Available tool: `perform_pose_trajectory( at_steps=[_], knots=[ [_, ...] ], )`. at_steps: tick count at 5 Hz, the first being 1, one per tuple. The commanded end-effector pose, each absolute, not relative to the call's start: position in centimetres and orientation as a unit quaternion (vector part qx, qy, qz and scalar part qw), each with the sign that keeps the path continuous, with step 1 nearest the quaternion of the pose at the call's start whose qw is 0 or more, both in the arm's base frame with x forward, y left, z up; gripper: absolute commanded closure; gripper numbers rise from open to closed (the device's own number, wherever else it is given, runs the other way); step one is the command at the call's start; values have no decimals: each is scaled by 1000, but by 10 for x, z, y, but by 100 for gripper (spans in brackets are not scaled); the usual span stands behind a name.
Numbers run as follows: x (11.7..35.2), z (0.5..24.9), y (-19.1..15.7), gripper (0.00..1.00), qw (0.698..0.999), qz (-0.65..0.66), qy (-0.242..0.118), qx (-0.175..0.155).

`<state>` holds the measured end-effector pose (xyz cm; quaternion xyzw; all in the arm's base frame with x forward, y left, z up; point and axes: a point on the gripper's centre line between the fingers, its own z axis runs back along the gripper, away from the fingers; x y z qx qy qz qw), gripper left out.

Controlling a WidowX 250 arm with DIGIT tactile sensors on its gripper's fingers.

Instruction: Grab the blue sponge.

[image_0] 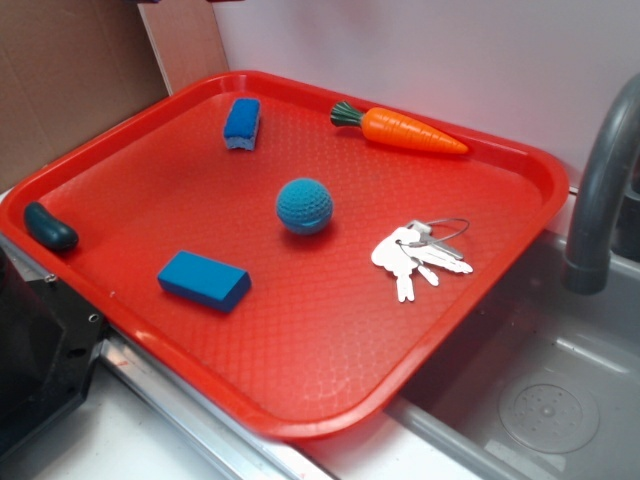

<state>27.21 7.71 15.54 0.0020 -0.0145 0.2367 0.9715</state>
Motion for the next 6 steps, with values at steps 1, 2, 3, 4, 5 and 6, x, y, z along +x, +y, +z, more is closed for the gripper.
perform_pose_trajectory(
  at_steps=[1, 2, 3, 4, 5, 6],
  knots=[
    [307, 172, 88, 0, 972, 231, -38, 3],
    [345, 154, 101, 0, 972, 232, -25, 30],
    [331, 97, 103, 0, 972, 218, 69, 46],
    [305, 75, 107, 0, 967, 225, 96, 65],
    [302, 75, 113, 0, 966, 237, 76, 68],
    [303, 75, 112, 0, 965, 242, 70, 69]
  ],
)
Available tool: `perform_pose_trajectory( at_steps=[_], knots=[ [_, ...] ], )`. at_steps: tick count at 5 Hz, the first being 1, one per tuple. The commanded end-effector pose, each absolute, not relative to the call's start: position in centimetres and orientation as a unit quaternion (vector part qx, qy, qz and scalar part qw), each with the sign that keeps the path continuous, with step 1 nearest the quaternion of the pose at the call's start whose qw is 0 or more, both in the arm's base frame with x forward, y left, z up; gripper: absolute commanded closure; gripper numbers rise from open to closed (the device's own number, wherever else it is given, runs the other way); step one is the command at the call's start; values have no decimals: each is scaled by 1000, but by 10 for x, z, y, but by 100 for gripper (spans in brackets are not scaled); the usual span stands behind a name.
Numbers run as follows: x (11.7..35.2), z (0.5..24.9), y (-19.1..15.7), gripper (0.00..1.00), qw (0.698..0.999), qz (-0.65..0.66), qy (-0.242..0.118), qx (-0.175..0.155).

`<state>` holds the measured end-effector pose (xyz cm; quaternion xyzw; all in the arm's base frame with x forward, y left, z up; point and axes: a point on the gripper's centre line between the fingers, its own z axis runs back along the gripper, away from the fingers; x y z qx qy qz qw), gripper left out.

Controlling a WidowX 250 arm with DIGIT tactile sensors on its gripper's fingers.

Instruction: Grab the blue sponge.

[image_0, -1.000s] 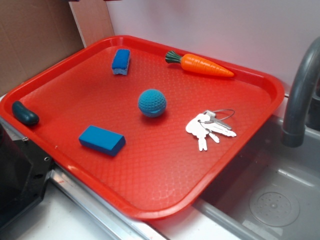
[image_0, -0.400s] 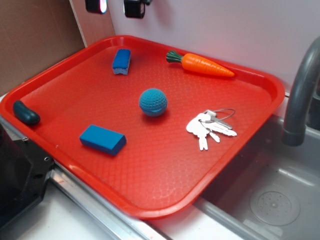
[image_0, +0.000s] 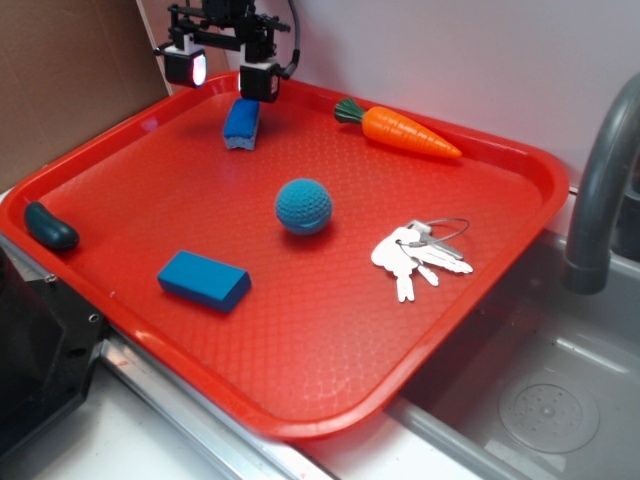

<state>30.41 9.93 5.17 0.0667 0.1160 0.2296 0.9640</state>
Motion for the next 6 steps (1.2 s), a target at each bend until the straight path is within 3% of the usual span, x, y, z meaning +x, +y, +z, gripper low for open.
perform_pose_trajectory(
  at_steps=[1, 3, 4, 5, 6],
  knots=[
    [304, 72, 113, 0, 963, 253, 74, 57],
    [289, 31, 104, 0, 959, 224, 166, 47],
    [279, 30, 105, 91, 955, 225, 190, 39],
    [277, 38, 108, 100, 950, 253, 179, 41],
    [278, 47, 111, 100, 949, 264, 164, 45]
  ],
)
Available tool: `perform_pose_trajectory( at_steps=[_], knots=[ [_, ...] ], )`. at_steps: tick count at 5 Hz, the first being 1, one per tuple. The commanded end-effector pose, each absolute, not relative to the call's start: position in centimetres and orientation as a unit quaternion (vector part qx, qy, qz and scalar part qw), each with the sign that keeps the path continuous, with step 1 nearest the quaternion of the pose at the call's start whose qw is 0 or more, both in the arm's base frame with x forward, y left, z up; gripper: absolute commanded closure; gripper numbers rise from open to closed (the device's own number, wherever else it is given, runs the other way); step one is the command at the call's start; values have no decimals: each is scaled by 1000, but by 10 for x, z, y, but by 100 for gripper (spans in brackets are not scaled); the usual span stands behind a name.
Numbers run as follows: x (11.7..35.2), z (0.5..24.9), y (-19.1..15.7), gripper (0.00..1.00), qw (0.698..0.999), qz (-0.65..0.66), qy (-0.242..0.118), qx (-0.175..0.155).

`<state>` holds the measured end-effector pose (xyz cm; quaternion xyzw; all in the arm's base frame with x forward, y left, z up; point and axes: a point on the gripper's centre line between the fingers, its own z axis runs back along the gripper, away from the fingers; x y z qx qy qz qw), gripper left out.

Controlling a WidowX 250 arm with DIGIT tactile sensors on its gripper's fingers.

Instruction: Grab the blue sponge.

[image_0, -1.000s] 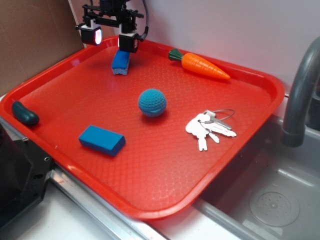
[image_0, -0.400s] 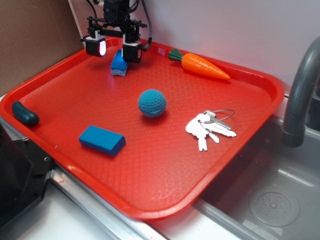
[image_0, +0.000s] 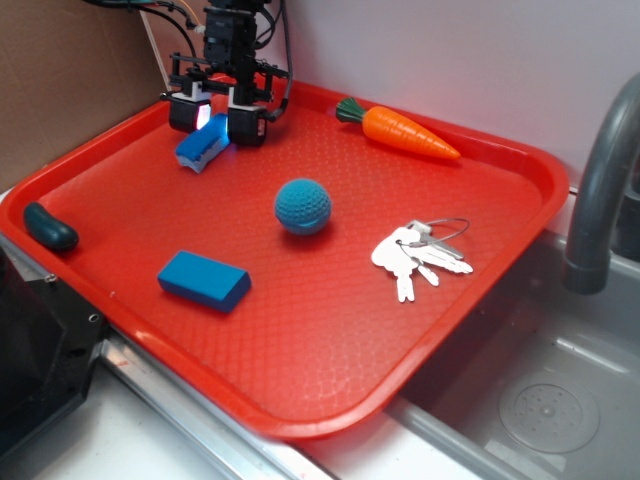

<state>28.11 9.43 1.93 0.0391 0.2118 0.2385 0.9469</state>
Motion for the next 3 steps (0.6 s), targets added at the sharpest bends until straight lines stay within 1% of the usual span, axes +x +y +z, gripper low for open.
perform_pose_trajectory(
  at_steps=[1, 2, 3],
  knots=[
    [285, 71, 112, 100, 951, 265, 146, 64],
    [273, 122, 103, 100, 950, 302, 46, 62],
    [244, 167, 80, 100, 967, 247, -64, -2]
  ],
)
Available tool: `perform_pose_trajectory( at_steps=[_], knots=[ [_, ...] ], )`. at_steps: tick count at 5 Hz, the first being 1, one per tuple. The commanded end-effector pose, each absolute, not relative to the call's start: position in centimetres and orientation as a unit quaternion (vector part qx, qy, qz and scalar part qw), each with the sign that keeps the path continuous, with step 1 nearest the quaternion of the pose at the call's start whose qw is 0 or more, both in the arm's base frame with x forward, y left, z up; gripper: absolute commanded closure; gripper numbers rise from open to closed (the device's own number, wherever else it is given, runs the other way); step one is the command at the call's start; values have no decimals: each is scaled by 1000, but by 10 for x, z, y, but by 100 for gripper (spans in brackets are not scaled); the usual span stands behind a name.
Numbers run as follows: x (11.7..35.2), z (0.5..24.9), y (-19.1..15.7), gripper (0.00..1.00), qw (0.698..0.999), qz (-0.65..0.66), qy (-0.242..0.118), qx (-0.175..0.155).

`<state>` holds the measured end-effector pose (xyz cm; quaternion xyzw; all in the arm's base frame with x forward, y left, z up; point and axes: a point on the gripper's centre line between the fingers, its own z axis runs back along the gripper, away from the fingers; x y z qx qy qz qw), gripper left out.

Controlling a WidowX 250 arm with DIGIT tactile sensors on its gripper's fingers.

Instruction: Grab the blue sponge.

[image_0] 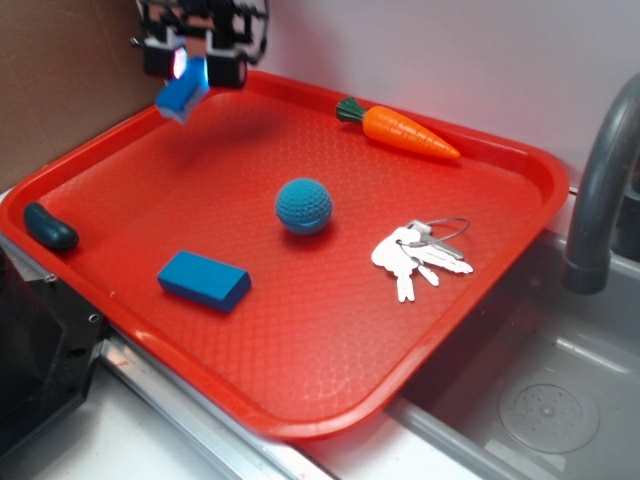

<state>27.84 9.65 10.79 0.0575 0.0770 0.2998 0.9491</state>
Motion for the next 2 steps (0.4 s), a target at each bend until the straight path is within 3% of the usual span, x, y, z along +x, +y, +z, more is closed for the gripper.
perform_pose_trajectory(
  at_steps=[1, 2],
  knots=[
    [214, 215, 69, 100, 975, 197, -93, -36],
    [205, 266, 61, 100, 978, 192, -74, -30]
  ],
)
